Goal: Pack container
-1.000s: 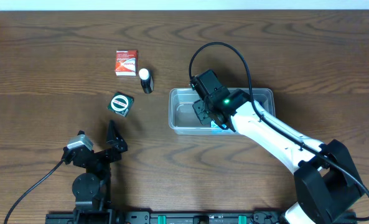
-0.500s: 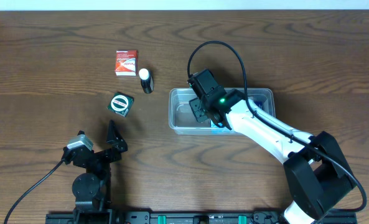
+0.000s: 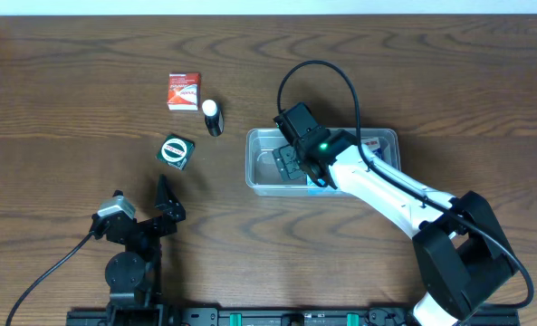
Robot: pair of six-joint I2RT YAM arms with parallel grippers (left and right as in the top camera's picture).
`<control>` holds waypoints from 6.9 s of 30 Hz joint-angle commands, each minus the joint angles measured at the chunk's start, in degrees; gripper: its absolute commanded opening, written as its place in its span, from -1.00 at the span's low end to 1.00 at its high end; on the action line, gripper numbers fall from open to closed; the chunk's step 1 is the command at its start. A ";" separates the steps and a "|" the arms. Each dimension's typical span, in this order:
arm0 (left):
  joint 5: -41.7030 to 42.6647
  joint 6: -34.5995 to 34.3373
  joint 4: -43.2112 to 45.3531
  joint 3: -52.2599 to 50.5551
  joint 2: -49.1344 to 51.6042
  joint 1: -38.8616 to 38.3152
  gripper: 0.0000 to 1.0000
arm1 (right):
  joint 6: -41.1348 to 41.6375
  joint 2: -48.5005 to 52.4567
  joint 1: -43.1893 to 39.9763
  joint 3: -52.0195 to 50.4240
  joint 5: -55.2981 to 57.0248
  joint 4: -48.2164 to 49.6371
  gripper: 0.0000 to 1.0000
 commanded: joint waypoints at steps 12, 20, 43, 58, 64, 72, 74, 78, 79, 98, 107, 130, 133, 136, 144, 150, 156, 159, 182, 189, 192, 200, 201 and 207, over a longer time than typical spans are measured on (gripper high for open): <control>-0.70 0.98 -2.08 -1.27 -0.28 0.24 0.96 | 4.94 0.44 0.28 -0.02 6.64 0.26 0.75; -0.70 1.01 -2.05 -1.27 -0.28 0.24 0.96 | 7.56 0.44 0.33 -0.02 7.13 0.28 0.75; -0.70 0.98 -2.05 -1.27 -0.28 0.24 0.96 | 13.53 -10.99 3.58 3.39 10.36 -5.16 0.80; -0.70 1.01 -2.05 -1.27 -0.28 0.24 0.96 | 13.51 -39.67 -11.26 3.78 21.66 -11.47 0.99; -0.70 1.01 -2.08 -1.27 -0.28 0.24 0.96 | 13.51 -41.68 -24.15 3.76 26.21 -14.08 0.98; -0.68 0.96 -2.08 -1.27 -0.28 0.24 0.96 | 13.51 -40.06 -31.47 3.76 26.16 -17.64 0.99; 1.16 -0.04 -2.08 -1.27 -0.28 0.24 0.96 | 13.51 -39.93 -31.47 3.76 26.14 -17.64 0.99; 9.40 -1.18 -2.69 0.44 -0.26 0.24 0.96 | 13.51 -39.93 -31.47 3.76 26.14 -17.64 0.97; 10.80 -1.20 -3.15 1.38 -0.07 0.24 0.96 | 13.51 -39.93 -31.47 3.76 26.14 -17.64 0.99; 22.88 11.85 -33.59 51.10 54.05 0.31 0.96 | 13.51 -39.93 -31.47 3.76 26.14 -17.64 0.99; 14.95 20.74 -32.85 71.23 71.04 0.31 0.96 | 13.51 -39.93 -31.47 3.76 26.14 -17.64 0.98; 11.89 21.42 -53.13 112.19 113.04 0.31 0.95 | 13.49 -39.93 -31.47 3.76 26.14 -17.64 0.99; 11.93 19.26 -59.12 120.24 117.33 0.31 0.96 | 13.51 -39.93 -31.47 3.76 26.14 -17.64 0.99; 11.96 19.15 -64.81 126.44 121.57 0.31 0.96 | 13.49 -39.93 -31.47 3.76 26.14 -17.64 0.98; 12.15 19.19 -69.13 128.39 128.91 0.31 0.96 | 13.51 -39.93 -31.47 3.76 26.14 -17.64 0.98; 12.15 19.34 -68.87 128.39 131.62 0.31 0.98 | 13.51 -39.93 -31.47 3.76 26.14 -17.64 0.99; 12.11 20.28 -67.76 128.39 133.52 0.31 0.98 | 13.51 -39.93 -31.47 3.76 26.14 -17.64 0.98; 12.09 20.46 -66.51 128.39 134.81 0.37 0.98 | 13.51 -39.93 -31.47 3.76 26.14 -17.64 0.98; 8.04 20.90 -60.96 128.39 141.24 0.63 0.98 | 13.51 -39.93 -31.47 3.76 26.14 -17.64 0.99; 8.07 20.90 -60.67 128.39 143.40 0.61 0.98 | 13.51 -39.93 -31.47 3.76 26.14 -17.64 0.98; 8.07 20.90 -60.46 128.39 143.80 0.63 0.98 | 13.51 -39.93 -31.47 3.76 26.14 -17.64 0.99; 8.07 20.90 -59.78 128.37 144.87 0.63 0.98 | 13.51 -39.93 -31.47 3.76 26.14 -17.64 0.99; 8.07 20.90 -59.80 128.37 144.87 0.63 0.99 | 13.51 -39.93 -31.47 3.76 26.14 -17.64 0.99; 8.07 20.85 -59.80 128.39 144.87 0.61 0.66 | 13.51 -39.93 -31.47 3.76 26.14 -17.64 0.98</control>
